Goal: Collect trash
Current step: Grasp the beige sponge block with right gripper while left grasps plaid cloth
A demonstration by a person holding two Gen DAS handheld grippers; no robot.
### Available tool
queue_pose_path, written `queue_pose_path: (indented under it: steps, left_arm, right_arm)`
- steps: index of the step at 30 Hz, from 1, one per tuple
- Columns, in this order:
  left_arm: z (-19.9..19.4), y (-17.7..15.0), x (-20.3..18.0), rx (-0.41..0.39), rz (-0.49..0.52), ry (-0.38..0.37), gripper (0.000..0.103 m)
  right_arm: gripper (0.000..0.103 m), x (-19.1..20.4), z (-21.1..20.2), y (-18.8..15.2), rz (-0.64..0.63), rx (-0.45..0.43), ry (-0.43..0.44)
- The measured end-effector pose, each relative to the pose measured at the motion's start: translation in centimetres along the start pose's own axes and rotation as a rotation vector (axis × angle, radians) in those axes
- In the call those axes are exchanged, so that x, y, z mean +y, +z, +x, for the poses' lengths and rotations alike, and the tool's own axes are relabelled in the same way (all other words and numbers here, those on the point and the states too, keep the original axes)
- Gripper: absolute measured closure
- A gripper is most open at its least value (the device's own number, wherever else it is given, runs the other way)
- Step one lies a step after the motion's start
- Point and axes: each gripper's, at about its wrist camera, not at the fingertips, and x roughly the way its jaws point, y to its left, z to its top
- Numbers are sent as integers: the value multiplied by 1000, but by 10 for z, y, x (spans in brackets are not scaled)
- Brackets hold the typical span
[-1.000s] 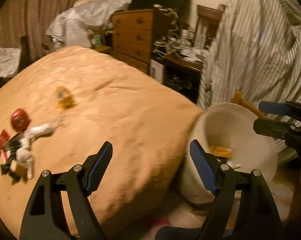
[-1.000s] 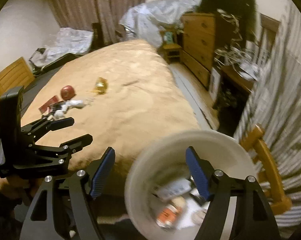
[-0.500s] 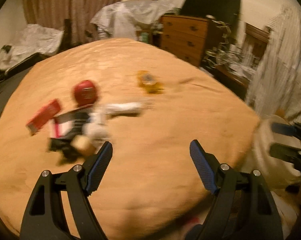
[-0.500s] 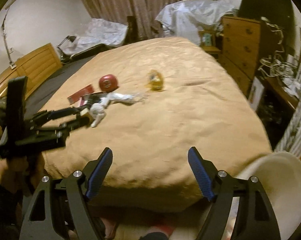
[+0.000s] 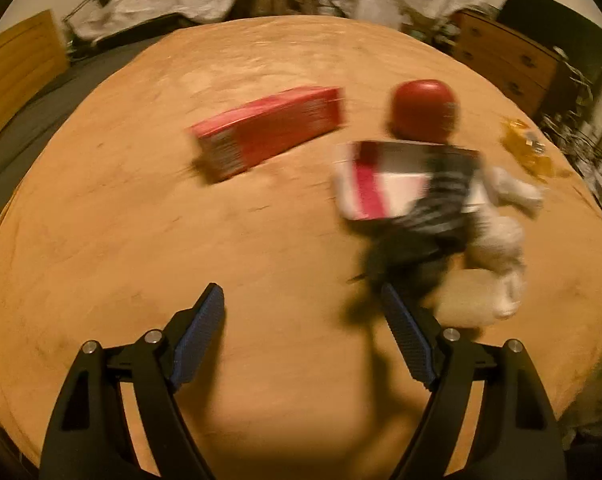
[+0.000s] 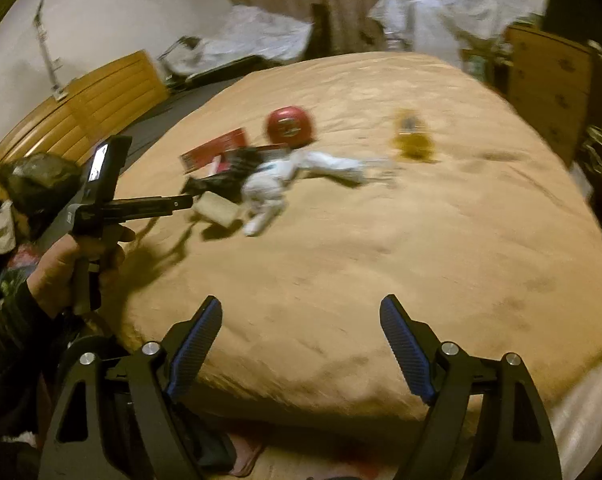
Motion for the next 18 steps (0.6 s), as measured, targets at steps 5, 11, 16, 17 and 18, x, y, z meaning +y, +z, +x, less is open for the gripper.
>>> queue_pose_path:
  steps: [5,11,16,17,18]
  left_arm:
    - [-4,-15,11,-6,54,-2,25]
    - [-9,-17,38,-6,17,-77,25]
    - [-6,-14,39,-13,48,-116,25]
    - [-6,-13,38,-17,55,-125,25]
    - [-4,-11,35,-20,58,-129,25]
  right_arm:
    - [42,30,70,23,-36,61,135]
    - [42,75,144,49,-155,93,229]
    - [41,95,179,69,-242,74,202]
    - [41,96,186,73,-245,74,199]
    - [41,97,191,74,-248,77,196]
